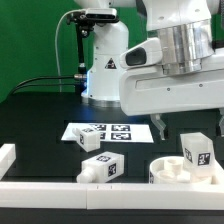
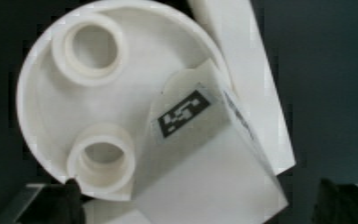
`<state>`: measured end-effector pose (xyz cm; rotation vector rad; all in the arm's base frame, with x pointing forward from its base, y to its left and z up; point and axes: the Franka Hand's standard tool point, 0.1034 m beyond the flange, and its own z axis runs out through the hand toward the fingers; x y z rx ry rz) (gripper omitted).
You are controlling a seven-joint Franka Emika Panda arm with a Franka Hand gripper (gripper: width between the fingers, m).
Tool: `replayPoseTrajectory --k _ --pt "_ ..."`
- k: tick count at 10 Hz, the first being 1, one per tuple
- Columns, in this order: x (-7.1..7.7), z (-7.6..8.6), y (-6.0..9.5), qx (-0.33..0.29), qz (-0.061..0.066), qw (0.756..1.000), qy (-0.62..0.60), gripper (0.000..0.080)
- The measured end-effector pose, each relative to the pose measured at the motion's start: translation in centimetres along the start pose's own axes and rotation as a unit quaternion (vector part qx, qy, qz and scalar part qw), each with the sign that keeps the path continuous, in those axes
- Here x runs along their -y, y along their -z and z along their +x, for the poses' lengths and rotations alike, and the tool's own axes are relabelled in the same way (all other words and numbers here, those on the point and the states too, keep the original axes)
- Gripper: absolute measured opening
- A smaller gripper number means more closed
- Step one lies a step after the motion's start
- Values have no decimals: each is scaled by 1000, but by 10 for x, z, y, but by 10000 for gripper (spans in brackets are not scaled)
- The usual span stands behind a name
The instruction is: Assemble stool
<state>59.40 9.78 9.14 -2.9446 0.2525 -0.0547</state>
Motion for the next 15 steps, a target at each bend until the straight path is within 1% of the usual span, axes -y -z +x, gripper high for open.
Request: replayPoseTrajectory --k 1,2,3,5,6,7,8,9,10,11,12,13,14,15 --pt "5 2 3 4 -10 992 122 649" --pt "12 -2 4 29 -13 974 226 649" --pt "20 -6 1 49 -15 966 253 649" --pt "17 -2 2 45 -15 951 306 649" --pt "16 -2 2 46 -14 938 344 649" --pt "15 0 1 48 -21 911 409 649" --pt "16 3 1 50 -33 868 493 649" --pt "16 7 -1 57 -38 828 556 649" --pt "17 10 -6 68 -48 787 611 649" --pt "21 8 -14 76 -56 749 655 649" --pt "17 7 -17 79 -52 734 673 649" --pt "11 9 -16 82 -50 710 698 649" --pt "6 9 -18 85 -48 694 714 649" --pt "5 10 -18 86 -46 669 737 649"
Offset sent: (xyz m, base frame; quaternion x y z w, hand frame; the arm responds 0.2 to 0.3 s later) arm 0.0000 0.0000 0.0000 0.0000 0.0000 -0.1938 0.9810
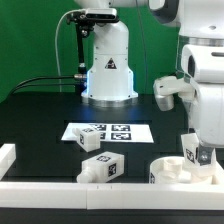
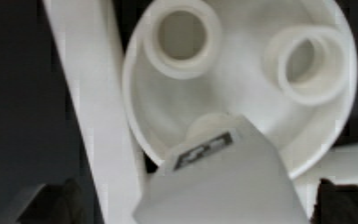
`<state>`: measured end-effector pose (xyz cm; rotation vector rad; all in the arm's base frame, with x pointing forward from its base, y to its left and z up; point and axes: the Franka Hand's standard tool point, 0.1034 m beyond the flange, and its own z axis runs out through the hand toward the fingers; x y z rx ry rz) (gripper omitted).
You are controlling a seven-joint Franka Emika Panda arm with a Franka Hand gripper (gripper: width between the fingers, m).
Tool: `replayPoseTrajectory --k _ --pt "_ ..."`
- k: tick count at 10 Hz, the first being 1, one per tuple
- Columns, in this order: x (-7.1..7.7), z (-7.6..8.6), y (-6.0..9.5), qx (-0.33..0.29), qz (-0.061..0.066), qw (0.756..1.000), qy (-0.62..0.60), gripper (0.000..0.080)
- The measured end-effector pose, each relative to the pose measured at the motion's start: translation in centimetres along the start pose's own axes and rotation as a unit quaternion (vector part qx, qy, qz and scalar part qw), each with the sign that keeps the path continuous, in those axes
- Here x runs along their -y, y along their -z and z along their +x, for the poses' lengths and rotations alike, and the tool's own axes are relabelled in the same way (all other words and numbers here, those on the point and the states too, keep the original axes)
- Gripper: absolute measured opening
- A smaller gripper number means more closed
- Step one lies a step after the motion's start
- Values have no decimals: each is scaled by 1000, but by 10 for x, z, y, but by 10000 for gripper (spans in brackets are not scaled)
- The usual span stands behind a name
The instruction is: Assemble stool
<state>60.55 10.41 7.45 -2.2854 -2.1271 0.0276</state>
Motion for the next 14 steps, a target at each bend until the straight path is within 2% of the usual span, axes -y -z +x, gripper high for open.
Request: replayPoseTrajectory --k 2,4,5,8,10,12,13,14 --pt "0 0 0 0 0 1000 -22 649" --pt "0 -1 0 0 1 998 -57 375" --pt "0 -1 0 0 1 995 -102 333" --pt "-2 -5 1 -6 -2 963 -271 333" --pt "-1 -2 0 -15 6 889 -457 333" --pt "-2 -5 1 -32 29 797 -602 333" --pt "-3 -7 1 -33 29 795 -605 333" --pt "-2 -6 1 -32 30 776 -630 333"
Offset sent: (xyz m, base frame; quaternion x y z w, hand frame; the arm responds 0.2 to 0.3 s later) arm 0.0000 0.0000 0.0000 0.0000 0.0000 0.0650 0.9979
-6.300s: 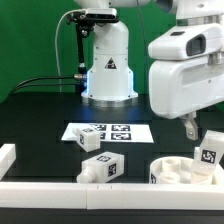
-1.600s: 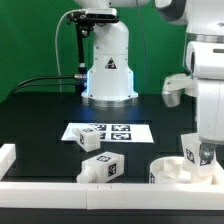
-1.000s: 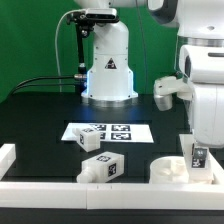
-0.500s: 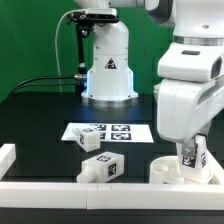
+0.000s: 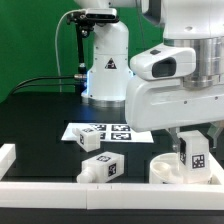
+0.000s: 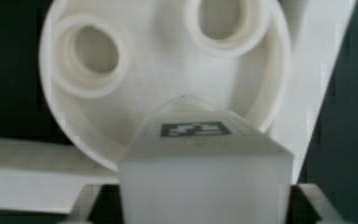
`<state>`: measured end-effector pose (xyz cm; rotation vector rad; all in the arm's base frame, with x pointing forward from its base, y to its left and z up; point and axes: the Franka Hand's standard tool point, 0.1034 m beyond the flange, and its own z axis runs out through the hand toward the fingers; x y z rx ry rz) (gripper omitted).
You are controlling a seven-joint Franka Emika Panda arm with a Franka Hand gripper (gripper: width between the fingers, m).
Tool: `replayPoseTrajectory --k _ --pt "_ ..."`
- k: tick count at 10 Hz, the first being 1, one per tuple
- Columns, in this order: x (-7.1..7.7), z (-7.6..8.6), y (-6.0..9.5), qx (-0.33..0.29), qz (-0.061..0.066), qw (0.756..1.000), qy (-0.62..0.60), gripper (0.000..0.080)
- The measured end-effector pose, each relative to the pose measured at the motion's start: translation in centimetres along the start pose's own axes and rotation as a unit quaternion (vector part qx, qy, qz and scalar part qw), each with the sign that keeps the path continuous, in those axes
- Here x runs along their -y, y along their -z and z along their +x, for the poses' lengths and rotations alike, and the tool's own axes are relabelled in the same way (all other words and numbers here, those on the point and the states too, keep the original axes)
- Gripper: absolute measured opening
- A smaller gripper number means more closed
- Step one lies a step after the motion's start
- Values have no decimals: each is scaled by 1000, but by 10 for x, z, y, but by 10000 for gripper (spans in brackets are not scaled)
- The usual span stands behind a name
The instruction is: Assemble stool
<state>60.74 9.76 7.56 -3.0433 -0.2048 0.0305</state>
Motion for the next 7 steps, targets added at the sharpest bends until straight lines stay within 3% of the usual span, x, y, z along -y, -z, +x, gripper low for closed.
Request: replayPoseTrajectory --k 2,4,7 --pt "1 0 0 0 0 998 -63 333" --pt "11 -3 0 1 -1 977 -213 333" --pt "13 -4 -2 -5 2 892 -452 333"
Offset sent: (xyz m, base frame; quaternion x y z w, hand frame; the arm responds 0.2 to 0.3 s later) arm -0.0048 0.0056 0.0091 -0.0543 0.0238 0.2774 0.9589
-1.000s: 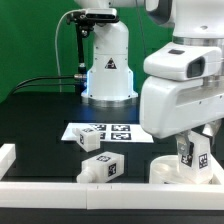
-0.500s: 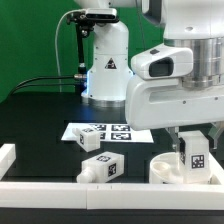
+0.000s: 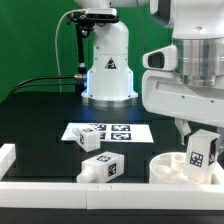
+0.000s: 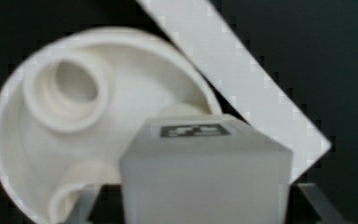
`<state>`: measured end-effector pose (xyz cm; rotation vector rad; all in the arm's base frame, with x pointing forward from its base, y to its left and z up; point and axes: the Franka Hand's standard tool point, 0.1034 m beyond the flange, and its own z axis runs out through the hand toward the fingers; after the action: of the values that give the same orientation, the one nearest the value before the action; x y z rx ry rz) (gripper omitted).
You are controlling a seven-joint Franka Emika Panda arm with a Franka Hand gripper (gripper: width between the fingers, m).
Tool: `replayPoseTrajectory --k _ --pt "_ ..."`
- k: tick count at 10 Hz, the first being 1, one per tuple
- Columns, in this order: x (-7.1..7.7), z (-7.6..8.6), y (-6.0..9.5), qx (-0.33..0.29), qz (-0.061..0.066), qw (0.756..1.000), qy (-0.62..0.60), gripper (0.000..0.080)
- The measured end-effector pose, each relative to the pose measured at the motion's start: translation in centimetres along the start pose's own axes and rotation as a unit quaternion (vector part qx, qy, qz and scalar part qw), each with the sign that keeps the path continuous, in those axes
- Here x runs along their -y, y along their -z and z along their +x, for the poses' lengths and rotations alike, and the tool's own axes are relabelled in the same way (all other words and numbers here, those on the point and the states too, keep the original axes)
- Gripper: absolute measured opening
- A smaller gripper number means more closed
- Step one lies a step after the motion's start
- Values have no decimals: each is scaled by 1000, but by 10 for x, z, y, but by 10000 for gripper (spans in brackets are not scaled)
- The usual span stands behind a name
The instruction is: Assemble stool
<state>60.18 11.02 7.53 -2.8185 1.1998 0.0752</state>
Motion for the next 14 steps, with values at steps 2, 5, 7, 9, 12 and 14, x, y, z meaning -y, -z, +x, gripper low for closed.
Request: replayPoseTrajectory --k 2,5,7,9,12,14 --pt "0 -1 0 4 3 1000 -1 334" --pt "2 -2 0 10 8 987 -158 334" --pt "4 -3 -1 9 14 949 -315 334" --pt "5 -5 -2 11 19 930 -367 334" --pt "4 -4 2 18 13 965 -263 587" --pt "8 0 13 18 19 995 -99 636"
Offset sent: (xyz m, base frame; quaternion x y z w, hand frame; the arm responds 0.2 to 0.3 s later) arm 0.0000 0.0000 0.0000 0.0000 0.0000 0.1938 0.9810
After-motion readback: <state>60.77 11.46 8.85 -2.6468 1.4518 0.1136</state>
